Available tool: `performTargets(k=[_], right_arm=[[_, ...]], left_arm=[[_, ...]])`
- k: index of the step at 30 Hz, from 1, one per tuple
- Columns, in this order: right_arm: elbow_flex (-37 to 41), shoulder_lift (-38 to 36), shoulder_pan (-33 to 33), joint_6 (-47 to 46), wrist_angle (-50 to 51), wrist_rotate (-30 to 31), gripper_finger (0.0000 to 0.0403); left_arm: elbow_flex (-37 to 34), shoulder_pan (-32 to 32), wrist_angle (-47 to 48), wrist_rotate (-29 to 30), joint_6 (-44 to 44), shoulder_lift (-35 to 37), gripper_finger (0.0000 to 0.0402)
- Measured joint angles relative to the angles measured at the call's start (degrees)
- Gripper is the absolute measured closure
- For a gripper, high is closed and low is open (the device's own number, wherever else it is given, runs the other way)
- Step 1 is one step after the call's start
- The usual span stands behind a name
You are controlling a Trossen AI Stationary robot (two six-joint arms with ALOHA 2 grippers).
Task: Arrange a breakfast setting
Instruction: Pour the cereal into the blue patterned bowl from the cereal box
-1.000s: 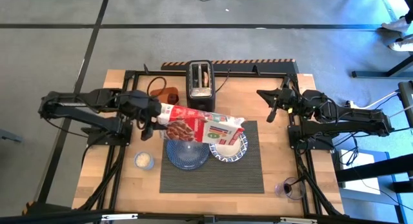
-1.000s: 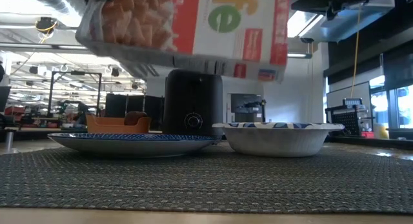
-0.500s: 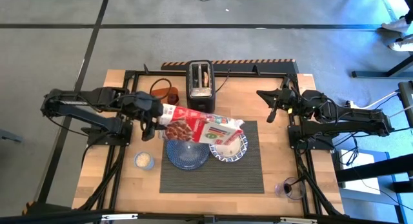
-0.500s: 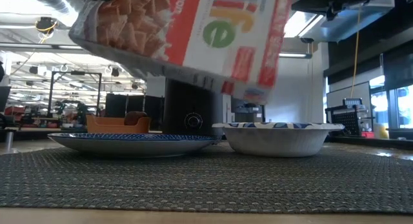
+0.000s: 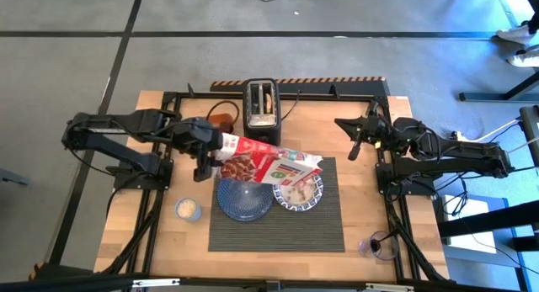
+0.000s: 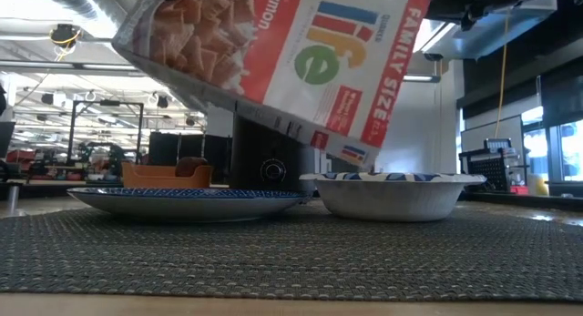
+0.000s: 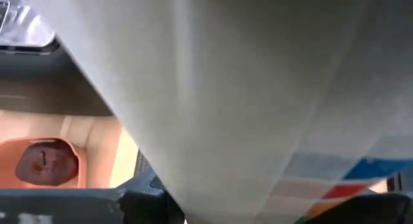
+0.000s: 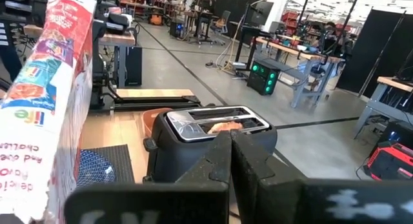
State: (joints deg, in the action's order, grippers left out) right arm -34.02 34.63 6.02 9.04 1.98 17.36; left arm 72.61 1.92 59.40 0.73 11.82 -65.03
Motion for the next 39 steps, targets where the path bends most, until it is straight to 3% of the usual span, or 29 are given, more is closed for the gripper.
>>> performTargets(k=[39], right_arm=[[0.0,0.0,0.0,0.0,-1.0,-2.0,0.0403]], left_arm=[[0.1,1.6,-0.5,4.0,2.1,-1.4,0.0235]])
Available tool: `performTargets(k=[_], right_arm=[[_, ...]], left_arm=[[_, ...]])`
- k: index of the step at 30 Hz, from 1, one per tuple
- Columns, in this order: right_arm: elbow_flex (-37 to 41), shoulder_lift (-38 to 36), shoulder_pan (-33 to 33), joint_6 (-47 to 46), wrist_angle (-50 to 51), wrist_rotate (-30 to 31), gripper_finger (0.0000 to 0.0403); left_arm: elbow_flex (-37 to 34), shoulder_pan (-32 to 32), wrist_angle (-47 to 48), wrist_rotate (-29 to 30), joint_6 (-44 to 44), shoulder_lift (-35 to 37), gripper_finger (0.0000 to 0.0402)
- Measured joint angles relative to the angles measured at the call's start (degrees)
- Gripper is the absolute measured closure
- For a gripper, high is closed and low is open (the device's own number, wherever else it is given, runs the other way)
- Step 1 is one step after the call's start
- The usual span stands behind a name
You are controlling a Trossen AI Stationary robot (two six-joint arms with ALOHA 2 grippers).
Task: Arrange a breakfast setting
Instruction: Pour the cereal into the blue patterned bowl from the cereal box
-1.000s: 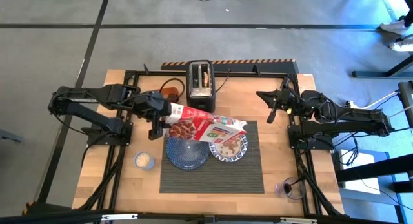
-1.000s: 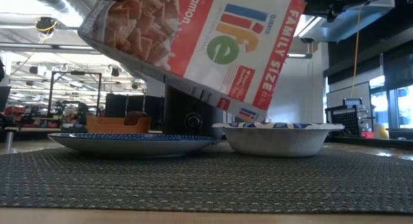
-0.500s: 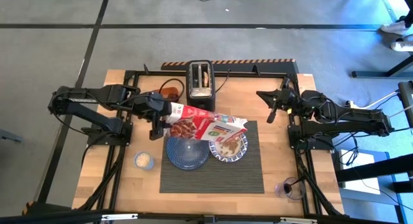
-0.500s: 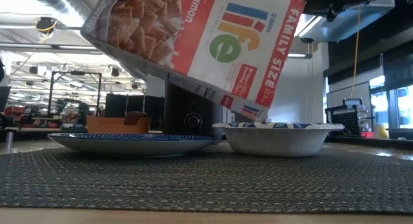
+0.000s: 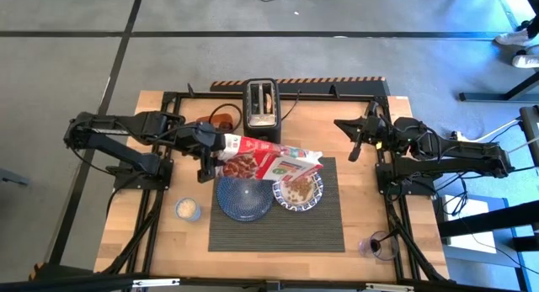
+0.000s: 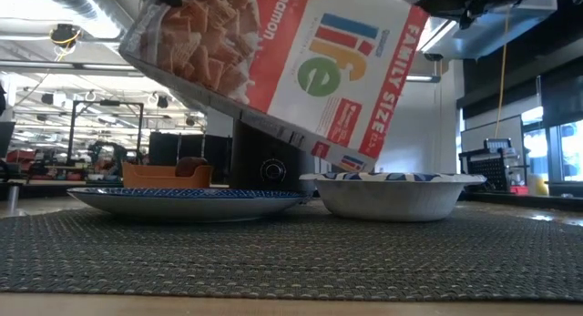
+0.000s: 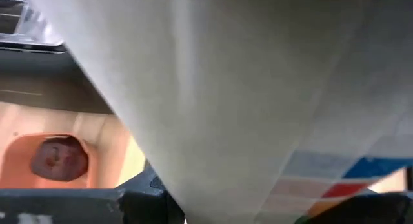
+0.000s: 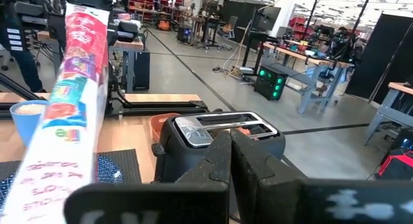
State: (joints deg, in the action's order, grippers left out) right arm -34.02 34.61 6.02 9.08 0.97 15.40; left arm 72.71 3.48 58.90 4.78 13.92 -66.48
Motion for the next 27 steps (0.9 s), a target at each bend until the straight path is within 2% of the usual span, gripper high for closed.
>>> performTargets(k=[6,9,17,27], right_arm=[[0.0,0.0,0.0,0.0,0.0,0.0,0.0403],[0.0,0.0,0.0,0.0,0.0,0.0,0.0403],[0.0,0.0,0.0,-0.1,0.0,0.0,0.0403],[0.0,0.0,0.0,-0.5,0.0,0.0,0.0403]], left_arm=[[0.0,0.2,0.0,-0.2,-0.1,0.0,0.0235],[0.0,0.5,0.1,1.8,0.9,0.0,0.0235],[0.0,1.1,0.3,-0.5,2.4,0.0,0.0235],[0.0,1.1,0.8,0.6,3.2,-0.4,0.0235]])
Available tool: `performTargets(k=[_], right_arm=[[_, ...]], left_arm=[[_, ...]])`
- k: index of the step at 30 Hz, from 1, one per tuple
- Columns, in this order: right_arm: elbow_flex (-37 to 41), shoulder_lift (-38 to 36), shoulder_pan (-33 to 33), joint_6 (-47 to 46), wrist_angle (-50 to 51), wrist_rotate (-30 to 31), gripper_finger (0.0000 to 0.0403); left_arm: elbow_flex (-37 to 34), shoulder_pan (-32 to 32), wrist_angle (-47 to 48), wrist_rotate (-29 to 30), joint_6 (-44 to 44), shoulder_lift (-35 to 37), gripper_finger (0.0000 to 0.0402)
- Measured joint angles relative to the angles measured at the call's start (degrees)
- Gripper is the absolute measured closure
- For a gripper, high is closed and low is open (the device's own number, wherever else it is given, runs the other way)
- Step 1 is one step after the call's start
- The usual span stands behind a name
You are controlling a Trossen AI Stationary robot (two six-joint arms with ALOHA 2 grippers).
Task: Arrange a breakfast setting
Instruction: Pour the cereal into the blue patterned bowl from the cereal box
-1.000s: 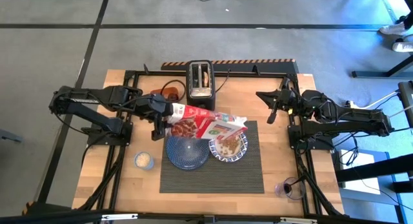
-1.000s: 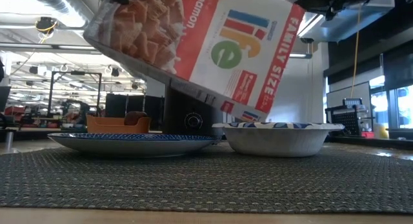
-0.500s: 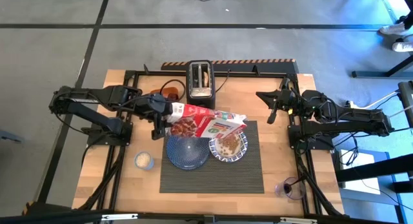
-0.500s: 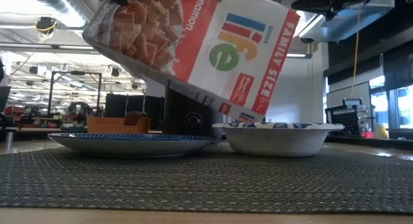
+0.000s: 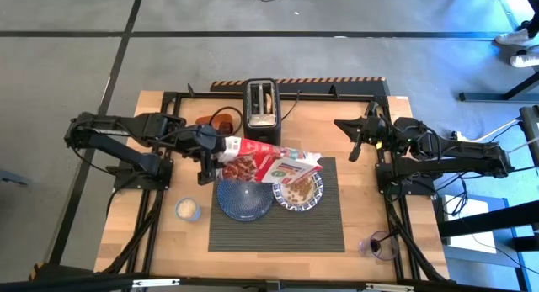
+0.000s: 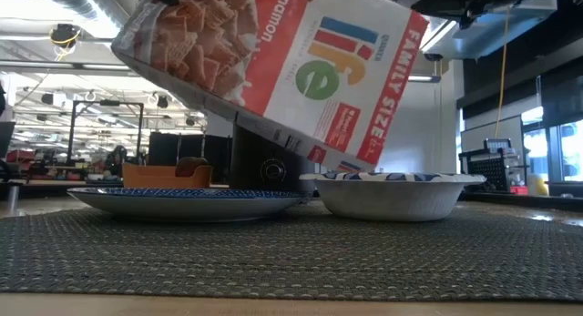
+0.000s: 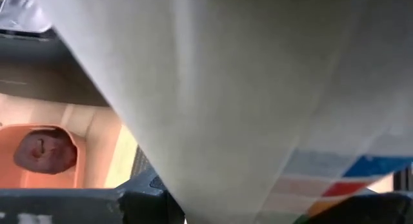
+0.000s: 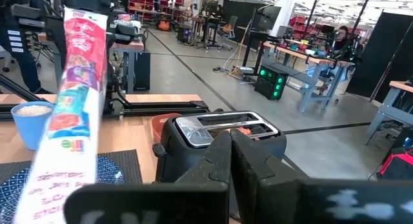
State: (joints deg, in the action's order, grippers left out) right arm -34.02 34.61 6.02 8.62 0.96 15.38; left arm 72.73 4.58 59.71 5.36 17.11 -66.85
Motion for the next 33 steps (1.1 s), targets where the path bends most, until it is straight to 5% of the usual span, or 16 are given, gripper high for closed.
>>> performTargets(k=[33], right_arm=[[0.0,0.0,0.0,0.0,-0.7,0.0,0.0403]], left_arm=[[-0.2,-0.2,-0.5,-1.3,-1.7,-0.7,0.0235]])
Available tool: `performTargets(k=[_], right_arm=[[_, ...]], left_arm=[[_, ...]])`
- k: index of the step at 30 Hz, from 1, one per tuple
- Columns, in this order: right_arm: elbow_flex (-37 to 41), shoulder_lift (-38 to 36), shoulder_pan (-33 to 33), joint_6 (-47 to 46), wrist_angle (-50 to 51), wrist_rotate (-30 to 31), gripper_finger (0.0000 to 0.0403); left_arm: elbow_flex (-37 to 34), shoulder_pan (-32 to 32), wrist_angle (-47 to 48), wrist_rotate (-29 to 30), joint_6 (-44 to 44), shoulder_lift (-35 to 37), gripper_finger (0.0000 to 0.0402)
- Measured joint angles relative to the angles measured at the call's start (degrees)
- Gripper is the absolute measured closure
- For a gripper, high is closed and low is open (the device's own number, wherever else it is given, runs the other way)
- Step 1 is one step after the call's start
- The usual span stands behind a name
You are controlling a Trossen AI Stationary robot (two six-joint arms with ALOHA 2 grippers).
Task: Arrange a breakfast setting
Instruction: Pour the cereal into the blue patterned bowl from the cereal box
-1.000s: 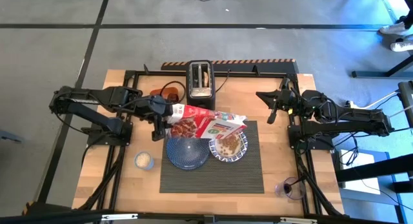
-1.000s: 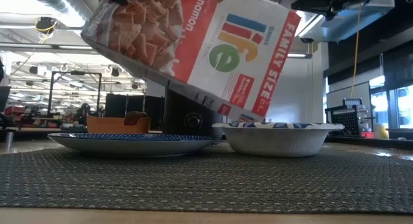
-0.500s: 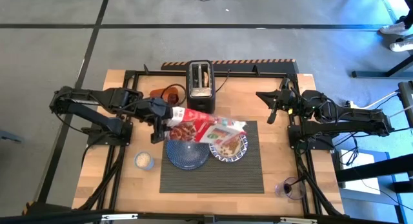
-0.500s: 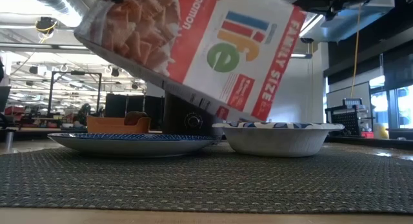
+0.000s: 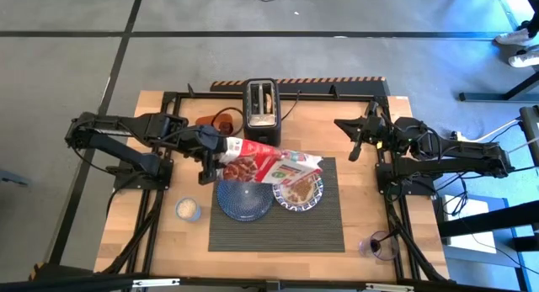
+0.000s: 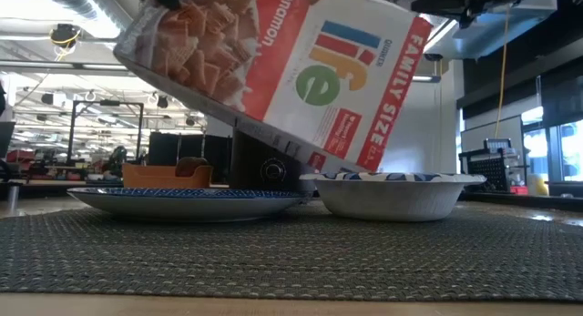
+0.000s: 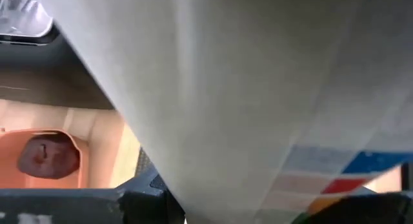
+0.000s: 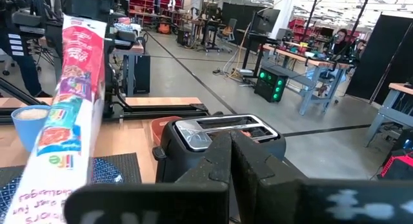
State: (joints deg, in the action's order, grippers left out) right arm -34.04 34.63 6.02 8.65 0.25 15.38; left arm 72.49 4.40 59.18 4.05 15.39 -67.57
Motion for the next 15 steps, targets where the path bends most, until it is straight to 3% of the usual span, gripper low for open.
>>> performTargets(k=[2,15], right_arm=[[0.0,0.0,0.0,0.0,0.0,0.0,0.0403],[0.0,0.0,0.0,0.4,-0.1,0.0,0.0403]], left_arm=[[0.0,0.0,0.0,-2.0,-0.6,0.0,0.0235],[0.0,0.1,0.5,-0.5,0.3,0.0,0.0235]])
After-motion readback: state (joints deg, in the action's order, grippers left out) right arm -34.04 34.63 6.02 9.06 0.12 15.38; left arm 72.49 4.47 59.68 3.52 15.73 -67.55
